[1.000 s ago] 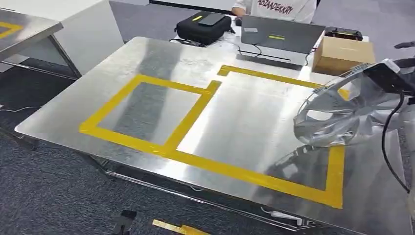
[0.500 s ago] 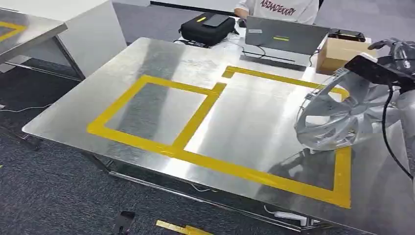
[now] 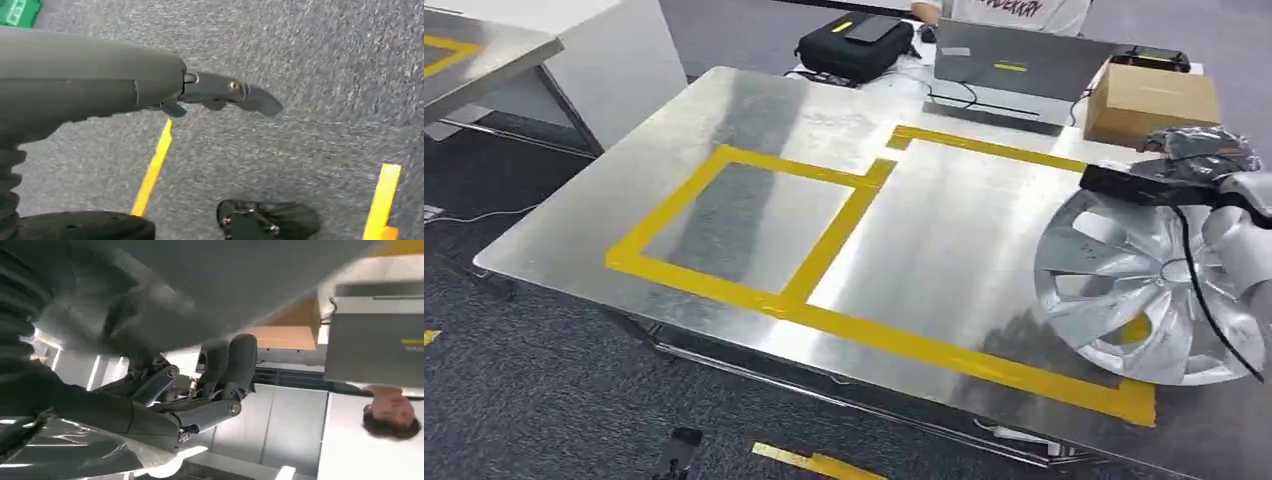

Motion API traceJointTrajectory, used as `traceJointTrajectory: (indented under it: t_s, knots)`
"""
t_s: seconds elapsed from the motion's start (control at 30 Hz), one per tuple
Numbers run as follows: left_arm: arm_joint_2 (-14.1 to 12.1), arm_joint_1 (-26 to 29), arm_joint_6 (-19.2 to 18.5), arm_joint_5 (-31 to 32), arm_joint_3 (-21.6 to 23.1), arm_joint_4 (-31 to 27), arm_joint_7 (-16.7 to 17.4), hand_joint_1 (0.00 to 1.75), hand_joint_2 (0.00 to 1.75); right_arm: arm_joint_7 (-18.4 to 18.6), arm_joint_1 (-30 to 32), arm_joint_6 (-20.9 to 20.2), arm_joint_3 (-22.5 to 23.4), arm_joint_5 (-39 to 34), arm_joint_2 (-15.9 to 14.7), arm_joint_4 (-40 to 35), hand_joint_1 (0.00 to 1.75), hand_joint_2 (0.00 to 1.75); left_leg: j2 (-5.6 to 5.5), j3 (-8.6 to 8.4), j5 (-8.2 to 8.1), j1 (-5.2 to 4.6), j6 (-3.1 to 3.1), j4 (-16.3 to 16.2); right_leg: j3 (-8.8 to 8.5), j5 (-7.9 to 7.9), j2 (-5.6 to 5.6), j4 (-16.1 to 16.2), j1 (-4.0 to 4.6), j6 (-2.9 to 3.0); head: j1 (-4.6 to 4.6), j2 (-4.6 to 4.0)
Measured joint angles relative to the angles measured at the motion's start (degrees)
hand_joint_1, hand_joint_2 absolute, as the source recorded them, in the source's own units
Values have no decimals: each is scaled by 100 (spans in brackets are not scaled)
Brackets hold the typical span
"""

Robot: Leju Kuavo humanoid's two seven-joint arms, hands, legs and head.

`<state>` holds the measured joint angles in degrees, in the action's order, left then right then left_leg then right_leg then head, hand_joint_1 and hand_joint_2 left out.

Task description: Take the parts from the cabinet and place them on the table.

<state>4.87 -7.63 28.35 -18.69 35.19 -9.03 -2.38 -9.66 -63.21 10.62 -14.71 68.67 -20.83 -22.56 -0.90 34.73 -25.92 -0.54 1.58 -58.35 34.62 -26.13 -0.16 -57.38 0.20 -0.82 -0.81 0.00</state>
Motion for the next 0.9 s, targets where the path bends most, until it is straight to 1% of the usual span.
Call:
traceJointTrajectory:
  t_s: [0.03, 0.07, 0.1, 0.13, 0.17, 0.2, 0.23, 0.27, 0.3, 0.33, 0.37, 0.4, 0.43, 0.47, 0.5, 0.53, 0.57, 0.6, 0.77, 0.83, 0.87, 0.9]
  knots:
    - [-15, -5, 4, -7, 0, 0, 0, 0, 175, 35, -24, -9, -55, 68, 2, 13, 175, 175, -3, -10, -25, -35, -42, -12, -30, 23, -6, 62, -51, 18, -2, 0]
    - [-17, -5, 11, -13, 0, 0, 0, 0, 175, 96, -59, -2, -129, 140, 15, 20, 175, 175, 12, 17, -102, -27, -83, -81, -55, 38, -16, 81, -72, 21, -11, 0]
    - [-17, -10, 18, -24, 0, 0, 0, 0, 175, 145, -107, 7, -184, 188, 24, 35, 175, 175, 18, 147, -269, -11, -132, -346, -55, 31, -18, 80, -82, 46, -46, 0]
    - [-22, -11, 24, -37, 0, 0, 0, 0, 175, 208, -140, 24, -234, 256, 39, 48, 175, 175, 22, 346, -478, 15, -165, -774, -55, 28, -17, 75, -81, 51, -42, 0]
    - [-28, -6, 35, -39, 0, 0, 0, 0, 175, 280, -153, 57, -282, 321, 46, 61, 175, 175, 24, 610, -694, 36, -190, -1317, -60, 19, -17, 74, -76, 62, -41, 0]
    - [-28, 0, 35, -39, 0, 0, 0, 0, 175, 330, -154, 90, -313, 367, 46, 74, 175, 175, 25, 800, -794, 38, -206, -1680, -61, 13, -17, 69, -73, 68, -42, 0]
    - [-26, 7, 35, -39, 0, 0, 0, 0, 175, 341, -154, 109, -354, 391, 46, 94, 175, 175, 27, 897, -759, 39, -218, -1824, -64, 5, -17, 62, -72, 69, -39, 0]
    - [-26, 9, 35, -39, 0, 0, 0, 0, 175, 348, -157, 112, -392, 411, 48, 110, 175, 175, 29, 843, -577, 40, -216, -1672, -71, -7, -15, 53, -70, 72, -42, 0]
    - [-28, 7, 39, -39, 0, 0, 0, 0, 175, 361, -168, 116, -418, 420, 50, 123, 175, 175, 29, 702, -325, 39, -202, -1319, -75, -21, -11, 41, -69, 66, -42, 0]
    - [-28, 3, 46, -39, 0, 0, 0, 0, 175, 394, -174, 145, -429, 424, 50, 136, 175, 175, 29, 491, -51, 37, -173, -826, -87, -36, -6, 30, -63, 60, -44, 0]
    - [-30, 2, 63, -39, 0, 0, -2, 0, 175, 420, -171, 219, -442, 424, 50, 149, 175, 175, 29, 264, 202, 24, -115, -290, -94, -54, -6, 20, -58, 49, -42, 0]
    - [-39, 0, 83, -39, 0, 0, -11, 0, 175, 420, -168, 315, -451, 422, 50, 162, 175, 175, 33, 160, 146, 9, -76, -137, -76, -71, 0, 0, -15, 28, -39, 0]
    - [-39, -2, 112, -39, 0, 0, -31, 0, 175, 407, -164, 429, -453, 422, 50, 175, 175, 175, 41, 141, 110, 17, -60, -17, -51, -73, 4, -12, -16, 16, -26, 0]
    - [-39, 4, 133, -42, 0, 0, -50, 0, 175, 378, -145, 570, -455, 413, 44, 181, 175, 175, 40, 156, 107, 11, -48, -37, -41, -62, 4, -3, -26, -9, -24, 0]
    - [-39, 9, 146, -44, 0, 0, -63, 0, 175, 365, -122, 658, -457, 404, 44, 182, 175, 175, 39, 155, 102, 2, -28, -40, -45, -62, 1, 10, -33, -32, -42, 0]
    - [-37, 6, 162, -44, 0, 0, -66, 0, 175, 326, -115, 708, -466, 405, 44, 179, 175, 175, 42, 136, 122, 22, 12, 10, -54, -69, 2, 17, -20, -69, -35, 0]
    - [-35, -1, 181, -44, 0, 0, -70, 0, 175, 315, -85, 739, -479, 400, 33, 182, 175, 175, 52, 95, 146, 58, 46, 62, 10, -145, 8, -45, -39, -97, -35, 0]
    - [-33, -2, 184, -44, 0, 0, -72, 0, 175, 313, -87, 746, -481, 400, 31, 182, 175, 175, 51, 91, 146, 61, 54, 65, 35, -177, 6, -82, -39, -104, -28, 0]
    - [-33, -5, 186, -44, 0, 0, -74, 0, 175, 311, -86, 752, -485, 398, 26, 182, 175, 175, 51, 92, 147, 61, 58, 67, 46, -203, 4, -114, -39, -107, -16, 0]
    - [-28, -13, 188, -44, 0, 0, -79, 0, 175, 313, -89, 769, -494, 389, 13, 188, 175, 175, 50, 94, 147, 68, 78, 65, 193, -389, 8, -443, -46, -131, 6, 0]
    - [-15, 1, 188, -44, 0, 0, -79, 0, 175, 315, -25, 778, -507, 376, 2, 210, 175, 175, 49, 90, 134, 76, 87, 59, 889, -834, 6, -1788, -99, -208, 2, 0]
    - [-6, -3, 188, -44, 0, 0, -83, 0, 175, 291, -8, 807, -523, 367, -4, 219, 175, 175, 48, 84, 91, 127, 23, 16, 501, -187, 1, -867, -174, -278, 2, 0]
